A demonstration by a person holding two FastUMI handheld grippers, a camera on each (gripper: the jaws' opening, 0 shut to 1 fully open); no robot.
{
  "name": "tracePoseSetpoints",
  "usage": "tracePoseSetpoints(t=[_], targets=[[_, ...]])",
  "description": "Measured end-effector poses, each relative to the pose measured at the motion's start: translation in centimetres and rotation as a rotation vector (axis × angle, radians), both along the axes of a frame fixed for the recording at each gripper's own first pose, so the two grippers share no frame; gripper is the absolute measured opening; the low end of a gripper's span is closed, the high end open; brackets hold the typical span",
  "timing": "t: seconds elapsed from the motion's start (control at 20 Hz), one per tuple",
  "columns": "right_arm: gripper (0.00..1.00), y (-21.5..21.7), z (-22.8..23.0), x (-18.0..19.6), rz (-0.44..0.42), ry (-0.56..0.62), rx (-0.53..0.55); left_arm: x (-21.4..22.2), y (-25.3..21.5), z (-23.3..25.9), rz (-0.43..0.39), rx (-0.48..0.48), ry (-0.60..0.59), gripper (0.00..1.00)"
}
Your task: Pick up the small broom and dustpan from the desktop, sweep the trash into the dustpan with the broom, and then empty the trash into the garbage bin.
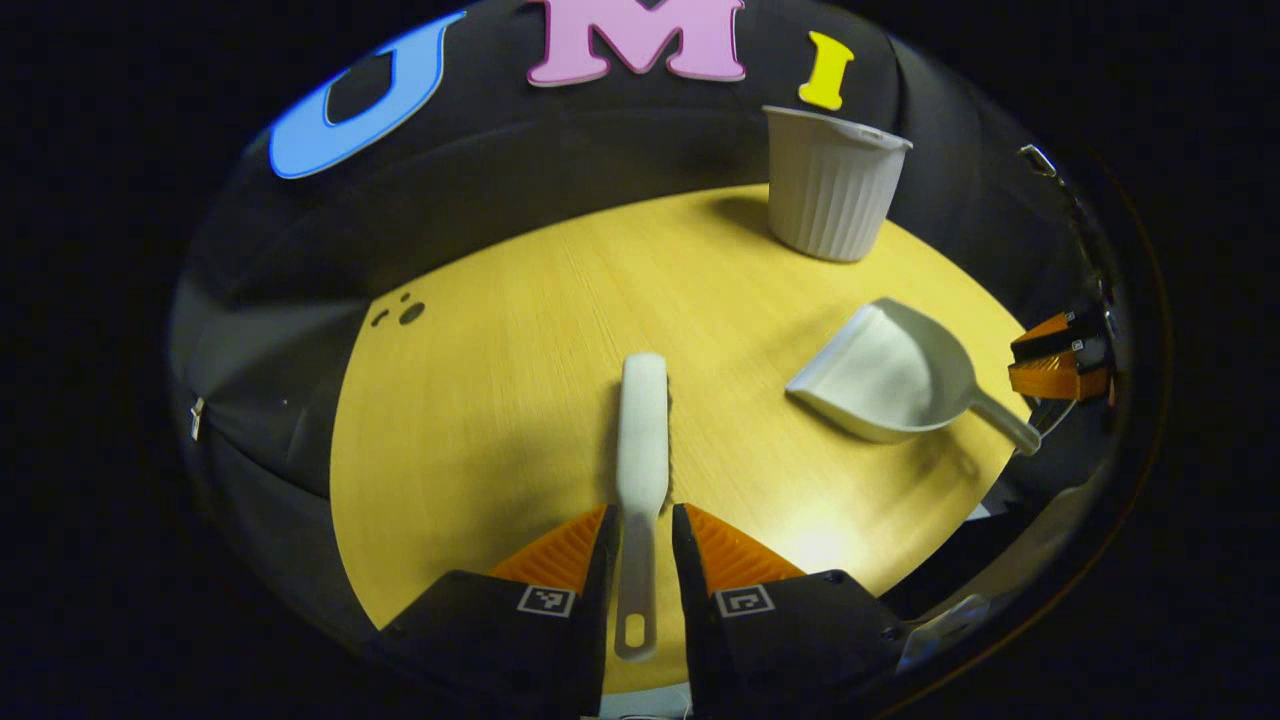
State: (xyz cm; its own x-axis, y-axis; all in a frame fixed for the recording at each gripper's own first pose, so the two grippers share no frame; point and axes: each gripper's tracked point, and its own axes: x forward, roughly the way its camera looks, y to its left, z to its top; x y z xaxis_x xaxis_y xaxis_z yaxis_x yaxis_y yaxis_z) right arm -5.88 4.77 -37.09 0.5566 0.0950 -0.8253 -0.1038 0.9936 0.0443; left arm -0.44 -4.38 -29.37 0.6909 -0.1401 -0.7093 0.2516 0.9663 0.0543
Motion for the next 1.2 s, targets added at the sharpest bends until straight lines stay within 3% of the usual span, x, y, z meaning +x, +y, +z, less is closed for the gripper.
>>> tracePoseSetpoints(t=[0.05, 0.15, 0.4, 0.45, 0.65, 0.9, 1.2], targets=[[0.41, -0.2, 1.6, 0.5, -0.002, -0.034, -0.002, 0.5, -0.4, 2.1, 0.013, -0.026, -0.049, 0.33], [0.41, -0.5, 4.9, 2.3, -0.005, -0.122, -0.003, 1.5, -1.3, 6.2, 0.036, -0.084, -0.153, 0.4], [0.4, -1.0, 13.5, 6.6, 0.001, -0.386, 0.006, 3.2, -3.1, 14.2, 0.052, -0.194, -0.366, 0.36], [0.4, -1.2, 15.2, 7.0, 0.002, -0.436, 0.017, 3.2, -3.4, 16.0, 0.057, -0.216, -0.413, 0.4], [0.4, -2.0, 20.4, 7.7, -0.003, -0.593, 0.035, 2.4, -4.3, 22.1, 0.084, -0.248, -0.575, 0.36], [0.41, -2.3, 21.2, 7.8, -0.033, -0.614, 0.104, 0.9, -4.6, 25.1, 0.111, -0.225, -0.644, 0.36], [0.4, -4.5, 21.7, 7.5, -0.036, -0.617, 0.096, 0.5, -4.7, 24.9, 0.142, -0.225, -0.625, 0.36]])
